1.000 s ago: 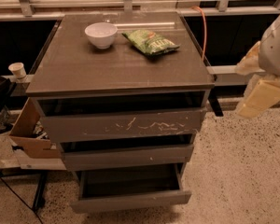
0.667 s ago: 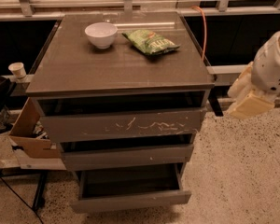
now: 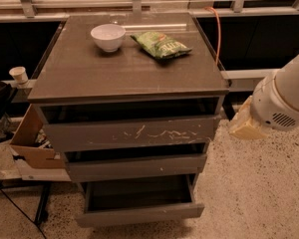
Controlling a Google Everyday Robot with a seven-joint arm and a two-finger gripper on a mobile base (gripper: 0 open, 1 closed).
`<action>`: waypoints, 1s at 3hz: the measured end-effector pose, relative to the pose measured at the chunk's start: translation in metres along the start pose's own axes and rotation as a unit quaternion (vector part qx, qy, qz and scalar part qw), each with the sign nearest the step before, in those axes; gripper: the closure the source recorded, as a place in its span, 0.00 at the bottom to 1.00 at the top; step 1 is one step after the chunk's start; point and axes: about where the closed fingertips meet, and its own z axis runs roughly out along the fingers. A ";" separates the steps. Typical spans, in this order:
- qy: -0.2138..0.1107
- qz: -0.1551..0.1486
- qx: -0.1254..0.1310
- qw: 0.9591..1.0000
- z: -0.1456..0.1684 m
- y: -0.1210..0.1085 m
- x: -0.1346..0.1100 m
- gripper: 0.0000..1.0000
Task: Close bottom drawer
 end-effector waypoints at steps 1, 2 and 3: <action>0.000 0.000 0.000 1.000 0.000 0.000 0.000 1.00; 0.006 0.004 0.001 1.000 0.022 0.008 0.009 1.00; 0.006 0.031 -0.008 0.999 0.086 0.027 0.028 1.00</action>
Offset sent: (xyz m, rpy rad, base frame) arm -0.0082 -0.0006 -0.0744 -0.0249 0.0194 -0.0332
